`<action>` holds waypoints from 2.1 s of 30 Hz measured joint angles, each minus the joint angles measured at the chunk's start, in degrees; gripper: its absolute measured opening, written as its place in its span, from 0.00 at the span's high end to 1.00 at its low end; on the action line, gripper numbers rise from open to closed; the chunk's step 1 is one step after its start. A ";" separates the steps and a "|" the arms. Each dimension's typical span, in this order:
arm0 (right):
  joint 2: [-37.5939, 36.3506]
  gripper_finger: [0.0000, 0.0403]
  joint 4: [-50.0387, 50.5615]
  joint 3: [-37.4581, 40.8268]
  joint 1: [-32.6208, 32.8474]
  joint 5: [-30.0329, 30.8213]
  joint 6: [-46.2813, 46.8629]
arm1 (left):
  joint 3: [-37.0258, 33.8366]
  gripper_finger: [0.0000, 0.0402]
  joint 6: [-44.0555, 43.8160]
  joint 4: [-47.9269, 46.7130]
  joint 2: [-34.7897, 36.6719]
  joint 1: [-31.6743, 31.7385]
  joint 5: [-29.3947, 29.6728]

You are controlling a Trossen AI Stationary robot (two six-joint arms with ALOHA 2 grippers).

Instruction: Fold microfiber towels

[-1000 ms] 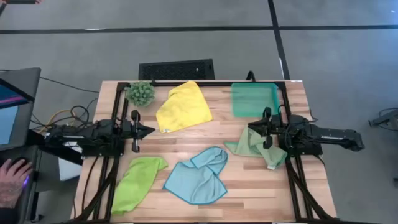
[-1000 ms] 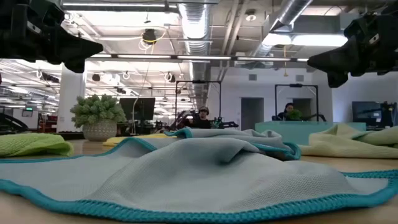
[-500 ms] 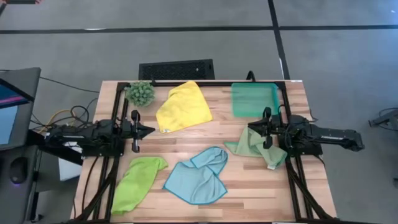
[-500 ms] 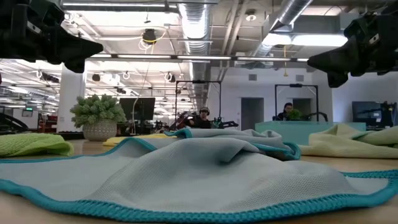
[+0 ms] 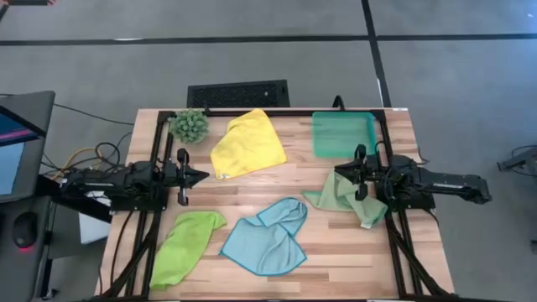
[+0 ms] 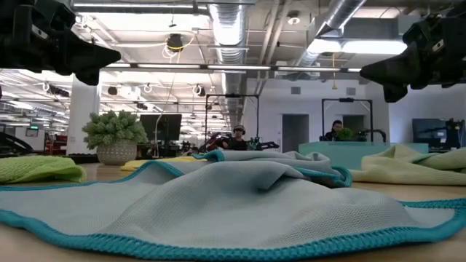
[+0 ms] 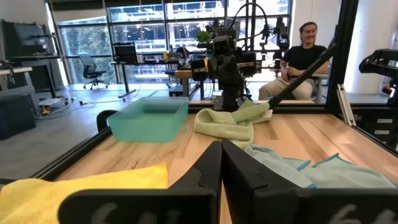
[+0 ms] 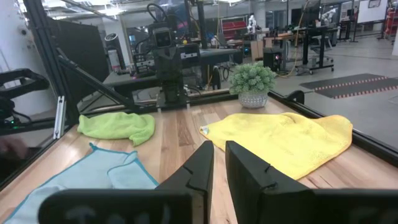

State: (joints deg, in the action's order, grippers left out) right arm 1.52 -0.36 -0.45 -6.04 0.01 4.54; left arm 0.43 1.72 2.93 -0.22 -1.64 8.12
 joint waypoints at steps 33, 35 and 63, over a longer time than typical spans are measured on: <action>0.02 0.83 0.02 -0.01 -0.02 -0.02 0.01 | 0.01 1.00 0.00 0.00 -0.01 -0.01 -0.01; 0.01 0.83 0.00 -0.01 -0.01 -0.02 0.02 | 0.00 1.00 0.91 0.03 -0.01 0.00 0.00; 1.95 0.83 -8.25 0.00 -0.14 5.88 -7.87 | 0.04 1.00 -21.39 2.27 -0.57 0.35 11.96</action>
State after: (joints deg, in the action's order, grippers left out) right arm 3.46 -8.61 -0.45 -6.19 5.89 -3.33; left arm 0.47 -19.67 5.20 -0.78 -1.28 20.08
